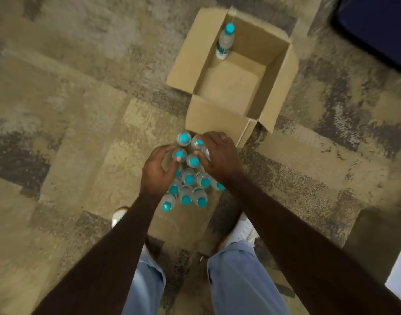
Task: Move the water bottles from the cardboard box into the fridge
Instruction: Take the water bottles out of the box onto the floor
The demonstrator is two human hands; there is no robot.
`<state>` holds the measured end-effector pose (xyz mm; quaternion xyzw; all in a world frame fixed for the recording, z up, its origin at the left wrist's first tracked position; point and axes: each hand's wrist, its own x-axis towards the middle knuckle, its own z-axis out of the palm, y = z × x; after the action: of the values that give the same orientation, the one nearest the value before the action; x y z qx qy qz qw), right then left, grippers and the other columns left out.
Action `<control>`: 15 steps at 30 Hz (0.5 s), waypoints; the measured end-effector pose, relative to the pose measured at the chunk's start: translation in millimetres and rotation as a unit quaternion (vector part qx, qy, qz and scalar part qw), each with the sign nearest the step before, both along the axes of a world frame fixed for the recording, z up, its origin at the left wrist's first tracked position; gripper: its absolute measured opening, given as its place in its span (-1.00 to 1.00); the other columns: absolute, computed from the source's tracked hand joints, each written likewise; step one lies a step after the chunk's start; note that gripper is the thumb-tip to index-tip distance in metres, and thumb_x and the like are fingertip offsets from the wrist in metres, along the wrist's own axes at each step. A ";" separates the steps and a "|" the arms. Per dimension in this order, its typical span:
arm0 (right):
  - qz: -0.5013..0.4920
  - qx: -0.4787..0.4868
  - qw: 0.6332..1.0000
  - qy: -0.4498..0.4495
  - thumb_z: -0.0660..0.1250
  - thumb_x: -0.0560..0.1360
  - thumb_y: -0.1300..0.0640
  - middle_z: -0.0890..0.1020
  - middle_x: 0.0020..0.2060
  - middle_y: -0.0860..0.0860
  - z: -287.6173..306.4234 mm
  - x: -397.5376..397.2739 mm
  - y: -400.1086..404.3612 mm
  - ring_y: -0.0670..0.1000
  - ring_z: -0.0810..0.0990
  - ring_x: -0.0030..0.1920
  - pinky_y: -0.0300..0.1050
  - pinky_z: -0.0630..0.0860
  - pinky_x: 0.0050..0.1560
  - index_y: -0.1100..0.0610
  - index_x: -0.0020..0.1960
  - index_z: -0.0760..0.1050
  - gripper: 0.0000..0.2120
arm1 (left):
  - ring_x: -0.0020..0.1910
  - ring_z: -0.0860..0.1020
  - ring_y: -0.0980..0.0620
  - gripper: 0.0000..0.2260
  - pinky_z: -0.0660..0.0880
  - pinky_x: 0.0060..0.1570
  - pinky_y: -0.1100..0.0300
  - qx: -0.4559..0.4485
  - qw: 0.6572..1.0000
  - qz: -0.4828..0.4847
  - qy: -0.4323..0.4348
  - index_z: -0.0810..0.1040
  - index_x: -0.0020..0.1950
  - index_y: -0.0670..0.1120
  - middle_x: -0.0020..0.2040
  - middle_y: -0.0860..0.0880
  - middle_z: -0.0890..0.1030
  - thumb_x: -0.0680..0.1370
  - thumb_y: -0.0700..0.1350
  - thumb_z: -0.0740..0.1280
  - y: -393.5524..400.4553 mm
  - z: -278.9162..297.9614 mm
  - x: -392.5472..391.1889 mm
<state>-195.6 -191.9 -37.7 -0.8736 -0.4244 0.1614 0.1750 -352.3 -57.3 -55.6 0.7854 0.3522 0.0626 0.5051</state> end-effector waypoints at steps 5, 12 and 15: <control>-0.054 0.013 0.998 -0.003 0.20 0.51 -0.06 0.58 0.22 0.09 2.1 59.1 1.3 0.16 0.51 0.23 0.04 0.45 0.24 0.14 0.35 0.50 -0.52 | 0.23 0.56 0.06 -0.66 0.53 0.22 -0.04 0.015 0.999 -0.032 -0.016 0.56 0.32 -0.06 0.24 0.02 0.60 0.58 0.02 0.33 9.2 4.9 90.4; -0.111 0.044 0.993 -0.015 0.32 0.55 0.02 0.57 0.22 0.11 -28.1 158.2 18.9 0.17 0.51 0.22 0.03 0.42 0.26 0.13 0.36 0.48 -0.59 | 0.20 0.57 0.03 -0.61 0.54 0.23 0.02 0.005 0.998 -0.033 -0.060 0.53 0.36 -0.06 0.26 -0.03 0.59 0.54 0.00 0.37 22.2 -20.0 216.5; -0.134 0.050 0.990 -0.008 0.31 0.57 0.01 0.54 0.28 0.07 -46.8 200.5 35.4 0.13 0.47 0.29 0.02 0.42 0.28 0.09 0.39 0.46 -0.59 | 0.26 0.55 0.04 -0.57 0.51 0.30 0.10 -0.007 0.997 -0.018 -0.072 0.49 0.41 -0.10 0.30 -0.05 0.58 0.55 -0.06 0.40 33.5 -38.7 269.4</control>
<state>4.9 -156.5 -84.5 -0.9140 -0.3125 0.1079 0.2353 -82.9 -23.8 -94.4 0.7814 0.3013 0.1077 0.5358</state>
